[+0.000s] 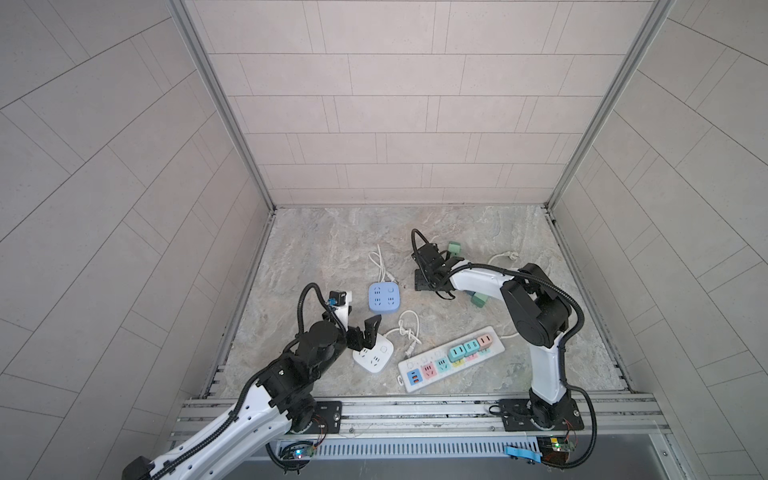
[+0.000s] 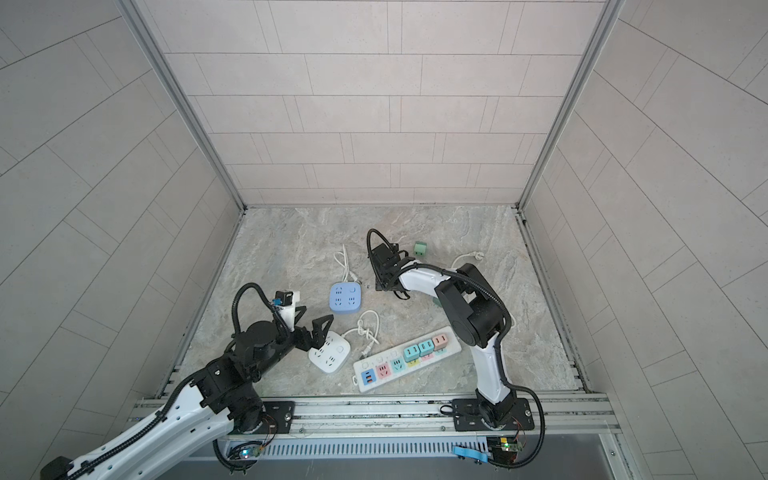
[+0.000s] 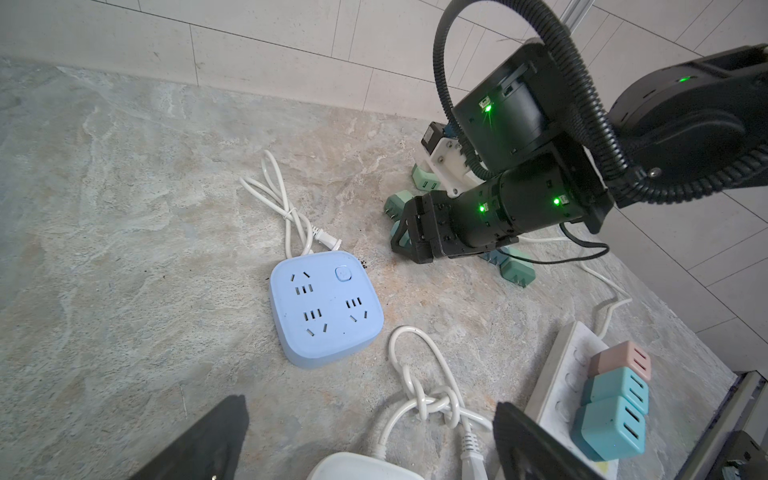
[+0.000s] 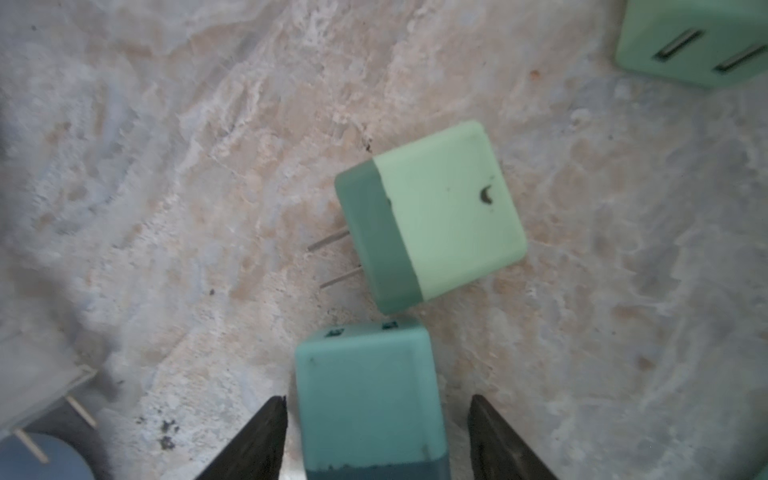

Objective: Insert the plug
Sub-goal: 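Lift the teal adapter with the right gripper toward the left gripper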

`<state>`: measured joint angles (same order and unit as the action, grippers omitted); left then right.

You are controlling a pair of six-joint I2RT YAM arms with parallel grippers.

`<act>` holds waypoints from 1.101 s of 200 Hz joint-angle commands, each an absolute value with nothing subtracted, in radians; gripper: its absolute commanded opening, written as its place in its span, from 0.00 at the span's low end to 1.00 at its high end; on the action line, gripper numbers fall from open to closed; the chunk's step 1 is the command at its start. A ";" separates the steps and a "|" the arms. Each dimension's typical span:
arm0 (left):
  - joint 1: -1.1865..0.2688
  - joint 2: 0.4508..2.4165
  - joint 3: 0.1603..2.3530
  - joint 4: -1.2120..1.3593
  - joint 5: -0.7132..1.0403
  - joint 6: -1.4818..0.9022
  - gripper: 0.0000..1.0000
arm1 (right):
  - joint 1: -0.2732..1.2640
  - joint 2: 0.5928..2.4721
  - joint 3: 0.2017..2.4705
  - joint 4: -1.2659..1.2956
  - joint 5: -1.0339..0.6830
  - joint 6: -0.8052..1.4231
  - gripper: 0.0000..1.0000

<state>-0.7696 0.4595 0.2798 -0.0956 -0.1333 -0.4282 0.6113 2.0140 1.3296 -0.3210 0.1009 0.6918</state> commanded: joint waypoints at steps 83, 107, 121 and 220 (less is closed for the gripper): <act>-0.762 0.472 0.280 -0.073 -0.122 -0.439 1.00 | 0.611 1.991 1.298 -0.323 0.058 0.615 0.30; -0.763 0.476 0.288 -0.073 -0.103 -0.448 1.00 | 0.616 1.860 1.215 -0.269 0.068 0.572 0.26; -0.762 0.479 0.287 -0.074 -0.077 -0.454 1.00 | 0.630 1.749 1.149 -0.232 0.095 0.531 0.26; -0.763 0.493 0.407 -0.066 0.106 -0.472 0.95 | 0.856 1.124 0.677 0.163 0.381 0.219 0.19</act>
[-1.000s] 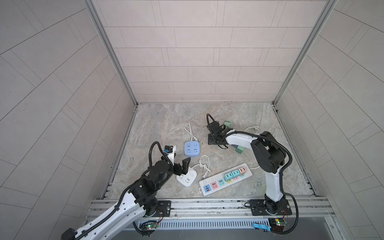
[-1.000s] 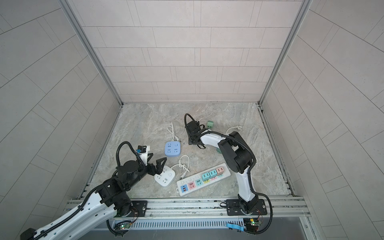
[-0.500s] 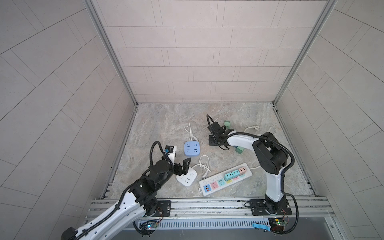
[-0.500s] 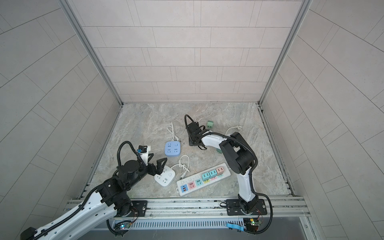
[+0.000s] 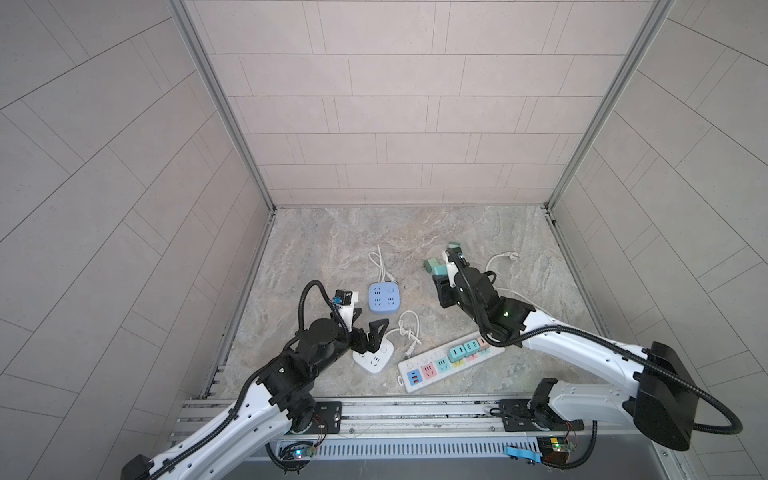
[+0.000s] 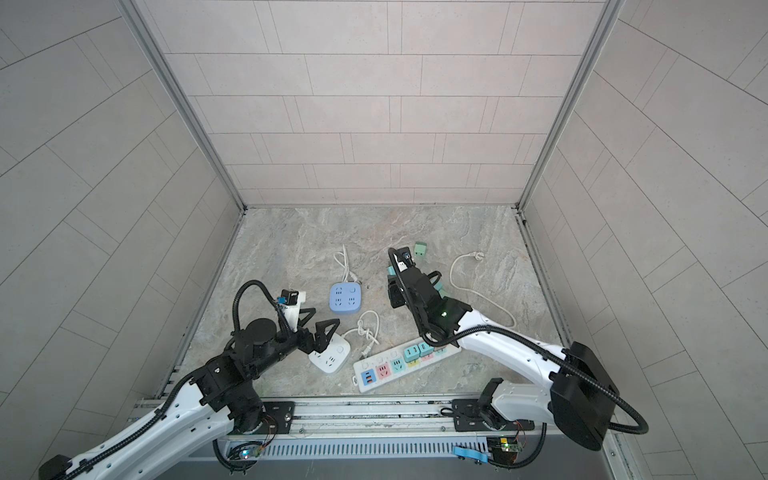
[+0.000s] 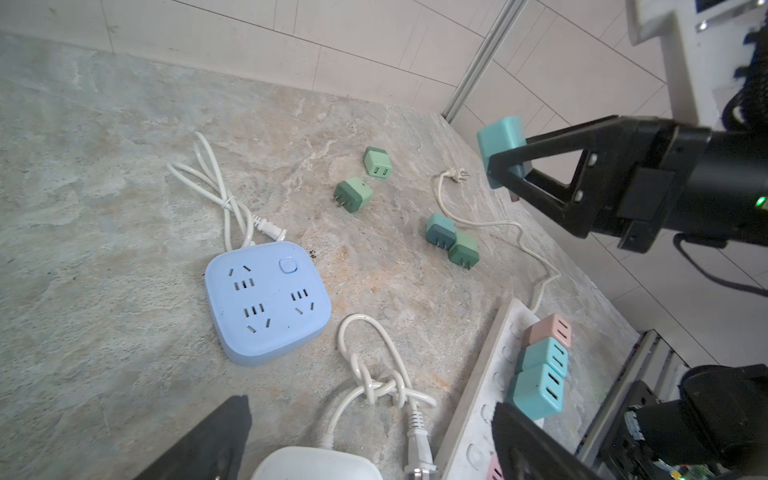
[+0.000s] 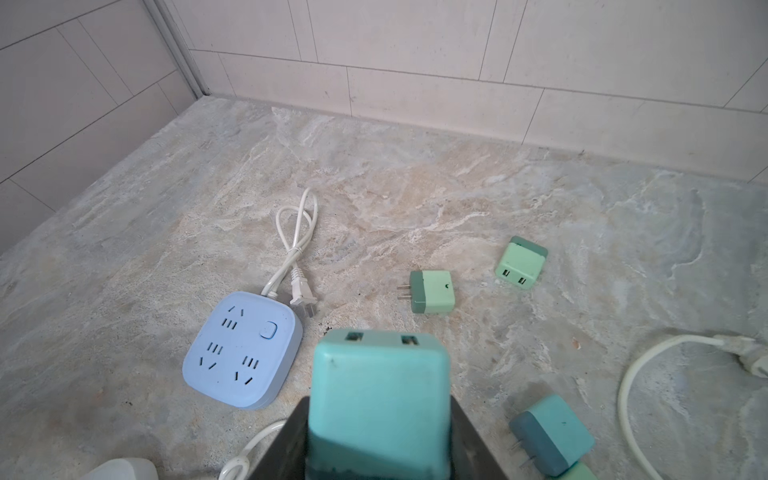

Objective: Insert the plug
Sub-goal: 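Lift the teal adapter with the right gripper toward the left gripper, then close the left gripper on the teal adapter while the right gripper holds it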

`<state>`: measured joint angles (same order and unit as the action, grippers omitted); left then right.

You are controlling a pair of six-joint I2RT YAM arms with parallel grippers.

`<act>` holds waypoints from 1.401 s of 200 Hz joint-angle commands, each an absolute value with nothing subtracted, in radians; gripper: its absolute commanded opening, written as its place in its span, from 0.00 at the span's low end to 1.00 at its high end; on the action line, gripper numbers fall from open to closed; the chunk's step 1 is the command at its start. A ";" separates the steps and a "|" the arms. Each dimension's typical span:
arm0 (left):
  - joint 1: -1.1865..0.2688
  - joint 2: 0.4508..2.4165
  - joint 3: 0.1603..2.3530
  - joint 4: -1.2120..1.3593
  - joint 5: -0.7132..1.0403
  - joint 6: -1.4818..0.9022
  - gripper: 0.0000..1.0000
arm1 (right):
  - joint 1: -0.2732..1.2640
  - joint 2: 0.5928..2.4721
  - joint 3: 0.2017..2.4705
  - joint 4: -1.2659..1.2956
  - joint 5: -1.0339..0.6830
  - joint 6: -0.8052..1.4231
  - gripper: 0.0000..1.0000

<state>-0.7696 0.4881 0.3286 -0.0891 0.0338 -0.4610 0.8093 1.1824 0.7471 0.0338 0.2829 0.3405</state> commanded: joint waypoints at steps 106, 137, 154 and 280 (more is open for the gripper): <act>-0.762 0.568 0.513 -0.056 0.281 -0.434 0.84 | 1.069 1.027 0.451 0.451 0.258 -0.246 0.11; -0.764 0.658 0.536 -0.018 0.405 -0.409 0.71 | 1.101 1.015 0.433 0.473 0.254 -0.280 0.11; -0.764 0.700 0.541 0.010 0.442 -0.411 0.66 | 1.112 1.001 0.426 0.474 0.234 -0.296 0.11; -0.767 0.878 0.595 0.077 0.505 -0.412 0.56 | 1.163 1.000 0.436 0.481 0.180 -0.353 0.13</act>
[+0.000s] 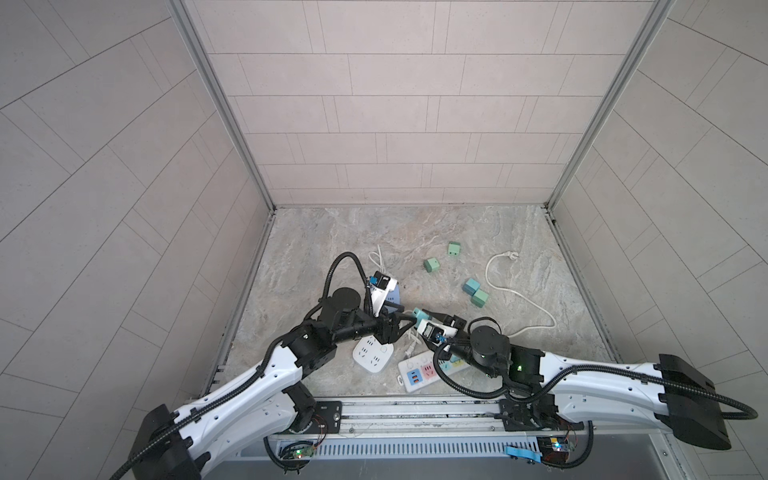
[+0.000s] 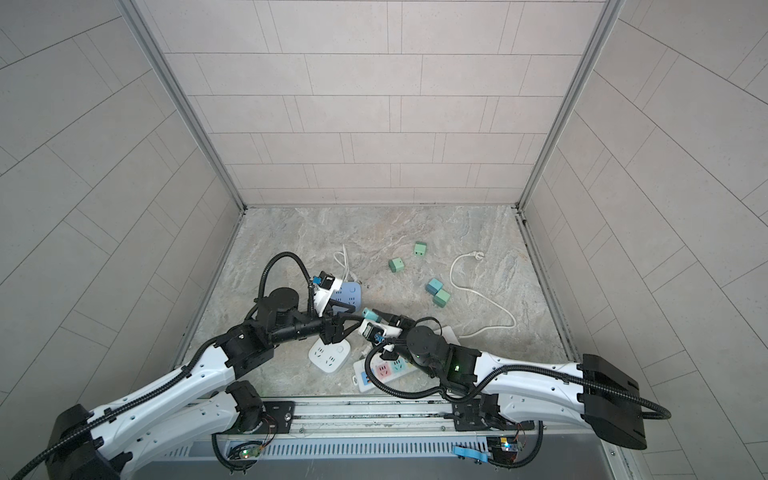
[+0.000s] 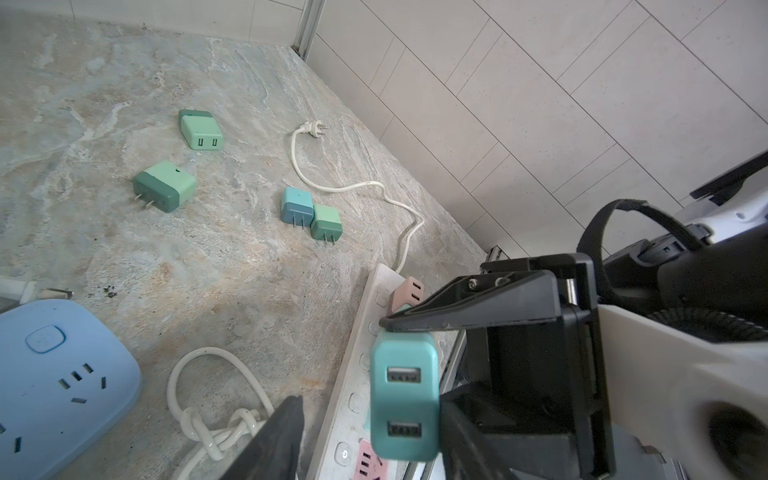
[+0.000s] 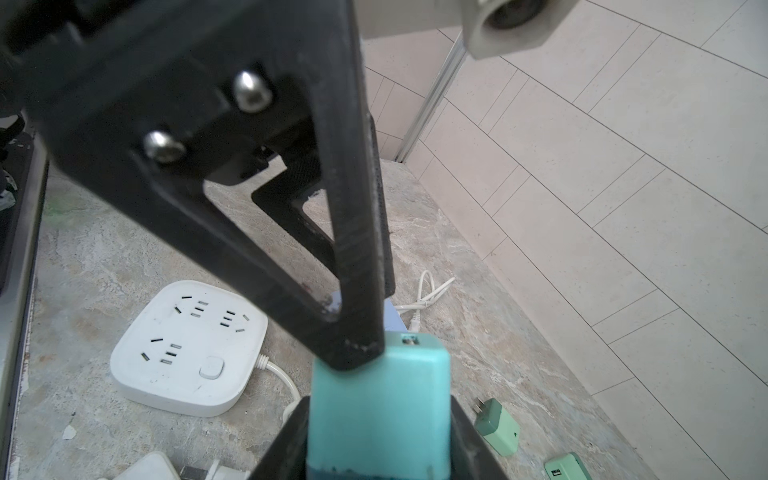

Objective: Insert the plug
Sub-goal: 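Close the left gripper on the teal adapter while the right gripper holds it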

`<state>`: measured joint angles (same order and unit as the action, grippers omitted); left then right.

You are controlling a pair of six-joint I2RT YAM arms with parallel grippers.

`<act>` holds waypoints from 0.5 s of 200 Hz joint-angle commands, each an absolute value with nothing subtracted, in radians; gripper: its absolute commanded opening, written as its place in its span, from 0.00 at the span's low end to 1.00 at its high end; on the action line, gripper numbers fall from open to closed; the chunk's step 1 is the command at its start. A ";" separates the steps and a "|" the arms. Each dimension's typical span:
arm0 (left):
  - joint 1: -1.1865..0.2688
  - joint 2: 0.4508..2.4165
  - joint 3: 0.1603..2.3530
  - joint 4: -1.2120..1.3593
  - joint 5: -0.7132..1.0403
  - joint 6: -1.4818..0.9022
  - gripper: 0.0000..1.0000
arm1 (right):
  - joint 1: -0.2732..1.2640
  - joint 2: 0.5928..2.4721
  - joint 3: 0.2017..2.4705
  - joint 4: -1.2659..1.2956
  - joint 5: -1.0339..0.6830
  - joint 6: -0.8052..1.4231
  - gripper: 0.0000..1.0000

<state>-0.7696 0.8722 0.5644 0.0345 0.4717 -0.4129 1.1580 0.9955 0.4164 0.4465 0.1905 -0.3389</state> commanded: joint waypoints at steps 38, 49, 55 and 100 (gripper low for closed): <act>-0.767 0.895 0.600 0.079 0.508 -0.404 0.54 | 1.163 1.018 0.460 0.480 0.180 -0.359 0.13; -0.766 0.902 0.603 0.081 0.516 -0.403 0.53 | 1.162 1.023 0.466 0.476 0.179 -0.360 0.13; -0.766 0.907 0.605 0.081 0.521 -0.402 0.52 | 1.163 1.025 0.468 0.476 0.178 -0.361 0.13; -0.769 0.944 0.613 0.087 0.555 -0.396 0.49 | 1.164 1.037 0.482 0.478 0.155 -0.365 0.13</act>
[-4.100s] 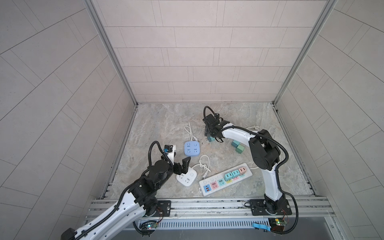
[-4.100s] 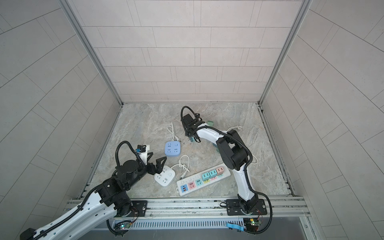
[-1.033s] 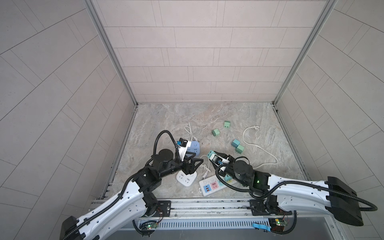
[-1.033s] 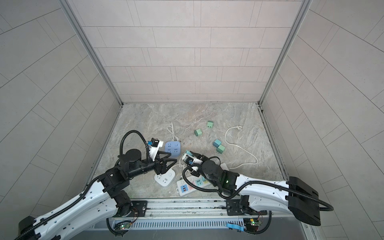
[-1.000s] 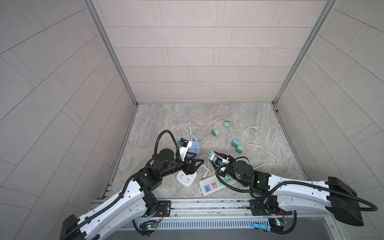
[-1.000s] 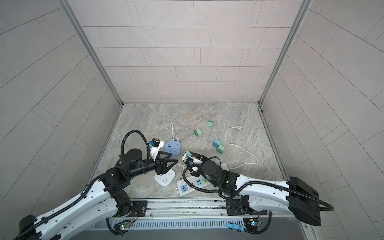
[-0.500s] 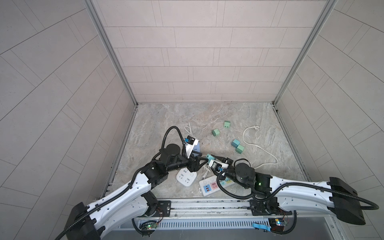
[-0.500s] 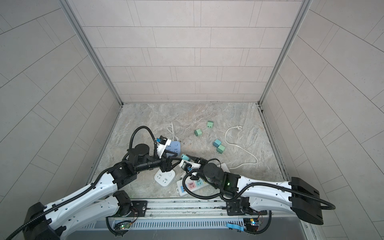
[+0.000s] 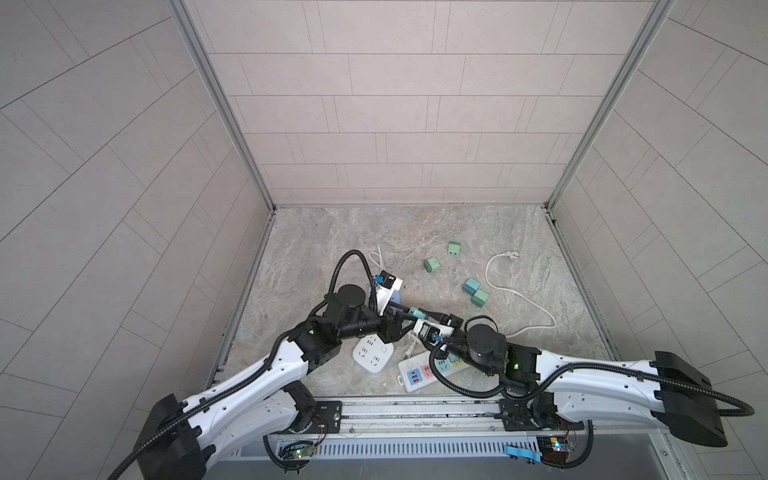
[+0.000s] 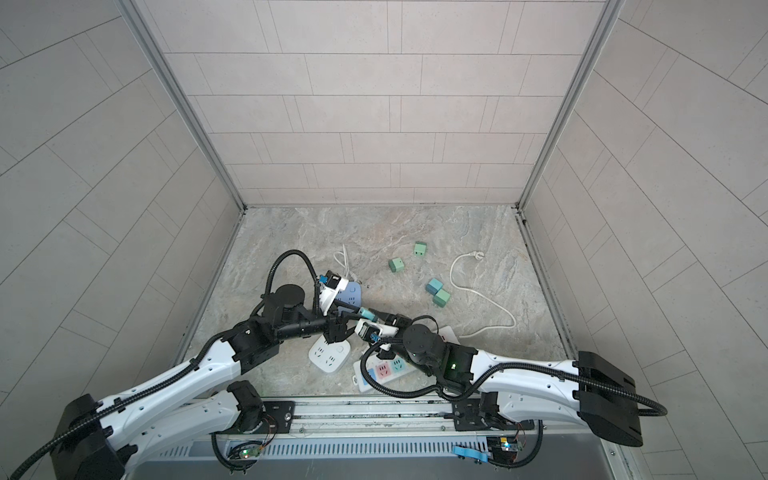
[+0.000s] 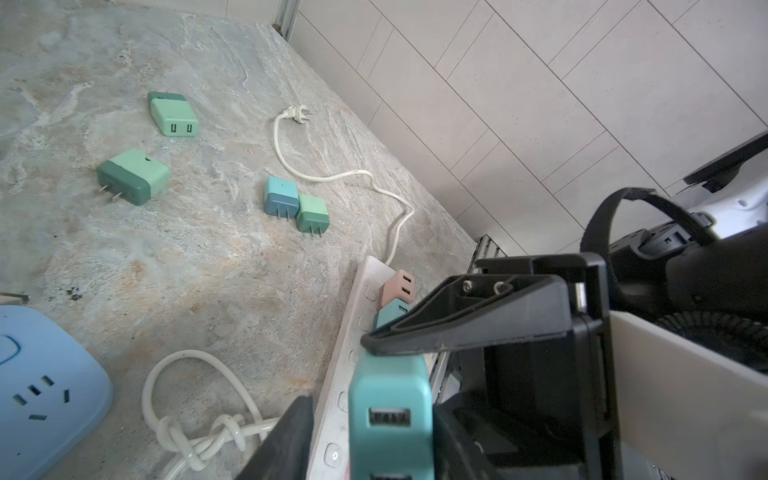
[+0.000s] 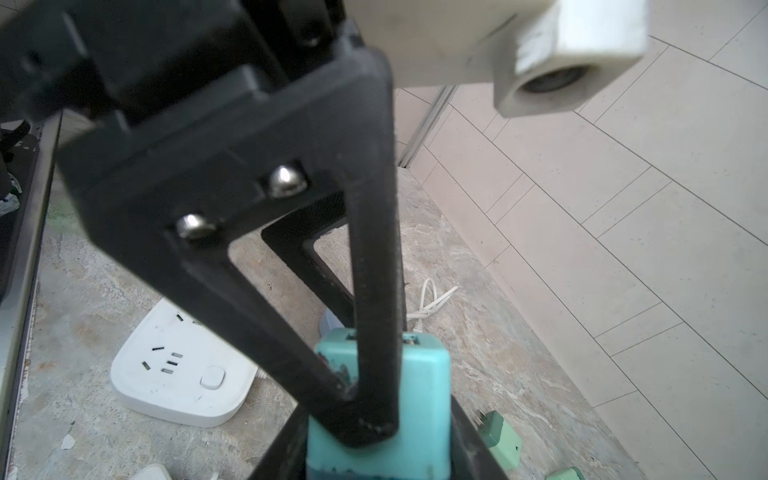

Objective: Insert the plug
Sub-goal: 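Close the left gripper on the teal adapter while the right gripper holds it, then open the right gripper and draw back while the left gripper carries the adapter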

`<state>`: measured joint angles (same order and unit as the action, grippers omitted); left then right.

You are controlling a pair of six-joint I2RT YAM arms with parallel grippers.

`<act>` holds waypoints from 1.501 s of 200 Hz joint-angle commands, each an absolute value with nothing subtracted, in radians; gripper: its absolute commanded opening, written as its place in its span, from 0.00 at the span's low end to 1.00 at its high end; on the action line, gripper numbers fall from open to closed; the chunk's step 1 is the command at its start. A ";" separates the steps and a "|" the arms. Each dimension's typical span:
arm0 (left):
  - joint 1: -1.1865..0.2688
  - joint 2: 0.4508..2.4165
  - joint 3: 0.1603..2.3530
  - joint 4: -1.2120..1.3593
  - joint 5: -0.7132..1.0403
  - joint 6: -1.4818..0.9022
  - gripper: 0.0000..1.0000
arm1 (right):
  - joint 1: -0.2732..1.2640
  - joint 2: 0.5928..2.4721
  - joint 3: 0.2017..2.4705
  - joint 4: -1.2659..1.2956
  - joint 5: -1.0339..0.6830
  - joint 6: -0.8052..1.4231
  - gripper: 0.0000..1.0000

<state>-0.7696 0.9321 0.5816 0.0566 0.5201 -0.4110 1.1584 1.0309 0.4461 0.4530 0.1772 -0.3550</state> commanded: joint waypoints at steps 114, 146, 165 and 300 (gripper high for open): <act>-0.772 0.971 0.619 0.075 0.583 -0.382 0.26 | 1.164 1.026 0.469 0.461 0.124 -0.470 0.13; -0.771 0.982 0.625 0.075 0.596 -0.378 0.11 | 1.164 1.031 0.472 0.457 0.118 -0.475 0.15; -0.771 0.984 0.625 0.079 0.586 -0.380 0.06 | 1.164 1.037 0.480 0.440 0.129 -0.457 0.33; -0.771 0.728 0.560 -0.117 0.111 -0.285 0.00 | 0.682 0.775 0.296 0.399 0.229 0.036 1.00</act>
